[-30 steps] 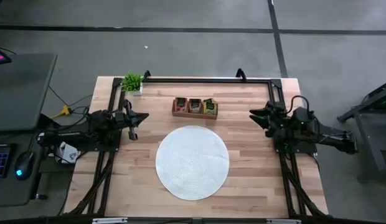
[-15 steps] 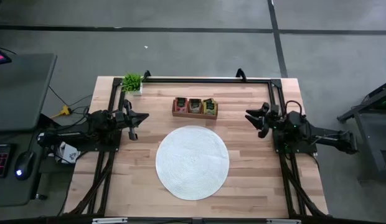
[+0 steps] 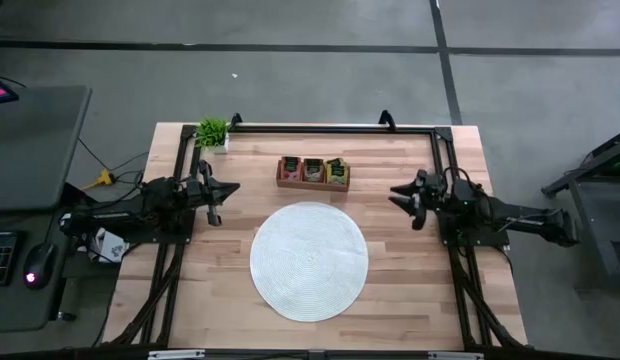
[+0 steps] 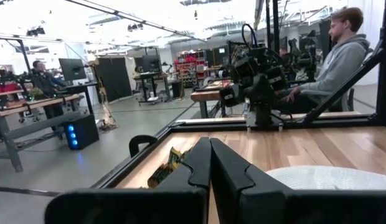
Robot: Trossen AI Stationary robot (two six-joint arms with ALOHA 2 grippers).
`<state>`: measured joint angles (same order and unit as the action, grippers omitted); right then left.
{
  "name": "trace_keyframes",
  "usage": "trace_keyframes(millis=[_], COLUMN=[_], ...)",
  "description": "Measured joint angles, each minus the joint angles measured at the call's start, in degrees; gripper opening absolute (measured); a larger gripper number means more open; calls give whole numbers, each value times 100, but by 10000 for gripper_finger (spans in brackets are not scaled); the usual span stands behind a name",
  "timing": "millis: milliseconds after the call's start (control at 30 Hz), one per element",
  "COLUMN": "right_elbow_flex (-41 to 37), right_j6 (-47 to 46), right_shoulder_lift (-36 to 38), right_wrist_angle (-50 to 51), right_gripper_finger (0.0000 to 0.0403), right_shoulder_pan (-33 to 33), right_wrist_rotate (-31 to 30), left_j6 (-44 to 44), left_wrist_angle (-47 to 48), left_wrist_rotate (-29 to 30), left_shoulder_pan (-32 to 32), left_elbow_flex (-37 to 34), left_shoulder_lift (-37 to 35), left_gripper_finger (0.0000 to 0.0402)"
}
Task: Pick & Place Tea
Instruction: Return to Home Position
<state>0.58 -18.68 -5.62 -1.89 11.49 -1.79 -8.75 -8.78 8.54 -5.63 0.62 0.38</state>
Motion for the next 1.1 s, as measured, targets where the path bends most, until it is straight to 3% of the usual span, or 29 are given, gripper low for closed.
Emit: trace_keyframes(millis=[200, 1100], right_elbow_flex=[0, 0], right_j6=[-868, -939], right_shoulder_lift=[-5, -5], right_wrist_angle=[-28, -11], right_gripper_finger=[165, 165], right_shoulder_pan=[-2, 0], right_wrist_rotate=[892, 779], left_j6=[1, 3], left_wrist_angle=[-2, -4], left_wrist_rotate=[0, 4], left_shoulder_pan=[1, 0], left_elbow_flex=[0, 0], left_shoulder_lift=[0, 0], left_gripper_finger=[0, 0])
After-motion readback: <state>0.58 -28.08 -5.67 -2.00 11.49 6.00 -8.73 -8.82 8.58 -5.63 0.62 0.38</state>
